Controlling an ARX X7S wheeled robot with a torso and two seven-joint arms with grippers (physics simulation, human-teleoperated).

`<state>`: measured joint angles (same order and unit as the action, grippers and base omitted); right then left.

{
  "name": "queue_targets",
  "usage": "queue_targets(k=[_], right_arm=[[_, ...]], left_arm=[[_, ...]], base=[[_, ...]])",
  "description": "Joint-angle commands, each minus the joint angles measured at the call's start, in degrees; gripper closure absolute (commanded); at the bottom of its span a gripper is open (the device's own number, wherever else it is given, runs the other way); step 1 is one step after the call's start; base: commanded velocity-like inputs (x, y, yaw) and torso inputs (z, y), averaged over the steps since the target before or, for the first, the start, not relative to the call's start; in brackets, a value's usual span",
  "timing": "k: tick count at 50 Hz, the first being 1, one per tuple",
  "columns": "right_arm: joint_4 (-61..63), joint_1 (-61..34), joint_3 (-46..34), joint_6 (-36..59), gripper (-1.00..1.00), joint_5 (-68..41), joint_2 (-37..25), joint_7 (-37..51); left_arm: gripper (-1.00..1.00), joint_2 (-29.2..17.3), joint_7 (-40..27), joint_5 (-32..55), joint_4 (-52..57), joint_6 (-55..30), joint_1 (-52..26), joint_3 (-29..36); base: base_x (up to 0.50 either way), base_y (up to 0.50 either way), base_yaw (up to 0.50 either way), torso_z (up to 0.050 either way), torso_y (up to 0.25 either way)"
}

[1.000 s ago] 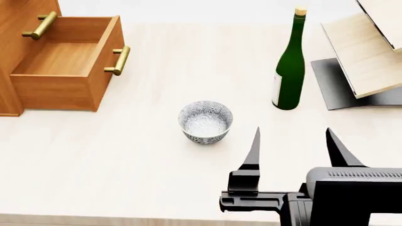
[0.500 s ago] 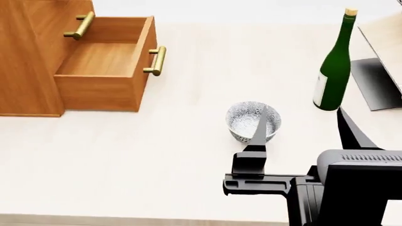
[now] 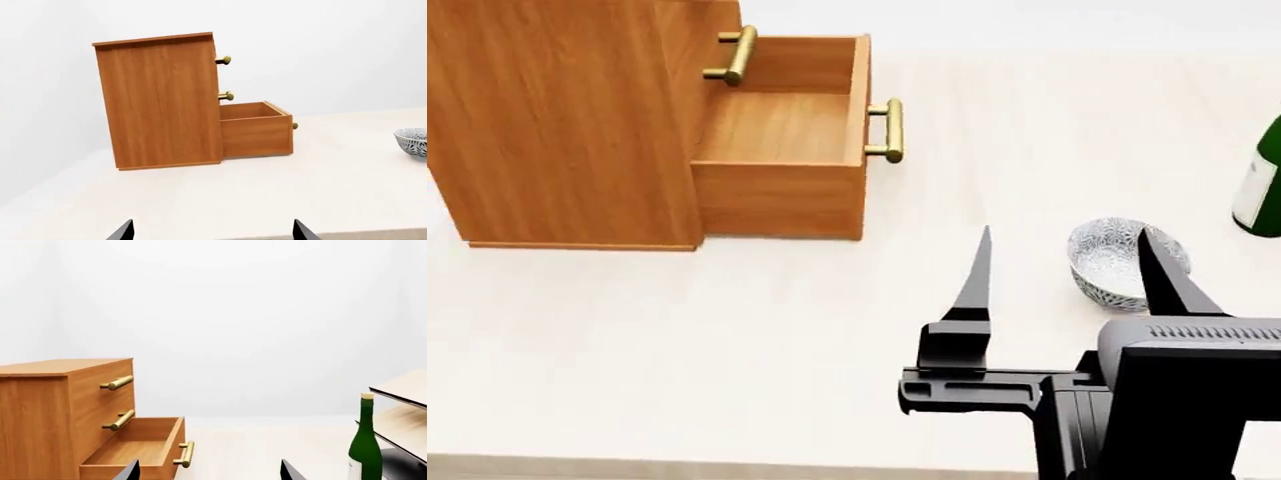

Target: Put the bowl in the bottom drawer of the cabinet and close it.

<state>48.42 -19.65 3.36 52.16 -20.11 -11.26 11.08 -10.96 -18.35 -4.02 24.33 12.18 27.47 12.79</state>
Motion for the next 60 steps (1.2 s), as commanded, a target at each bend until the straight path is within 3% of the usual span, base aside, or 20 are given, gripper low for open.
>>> queue_targets(k=[1,31,43,60], right_arm=[[-0.21,0.12,-0.16,-0.32,-1.00,-0.46,-0.15,0.40],[-2.60,2.23,-2.00,-4.53,-1.00,0.13,-0.68,0.92],[-3.21,1.89,-0.27,-2.89,-1.00,-2.56,0.00,1.19],[-4.25,2.65,-1.30,-4.99,-1.00,-2.47,-0.82,0.84]], left_arm=[[-1.00,-0.42,-0.56,0.03,-0.33,0.11,-0.27,0.43],[-1.00,-1.52,-1.83,0.08,-0.23,0.12,-0.48,1.48],[-1.00,-1.90,-2.27,0.19,-0.05,-0.13,-0.63,1.82],[-1.00,-2.58,-3.00,0.50,-0.13,-0.05,-0.80,2.30]], base=[[0.00,0.50,0.00,0.000,0.000],[0.00,0.45,0.00,0.000,0.000],[0.01,0.00,0.00,0.000,0.000],[0.50,-0.12,0.00,0.000,0.000]])
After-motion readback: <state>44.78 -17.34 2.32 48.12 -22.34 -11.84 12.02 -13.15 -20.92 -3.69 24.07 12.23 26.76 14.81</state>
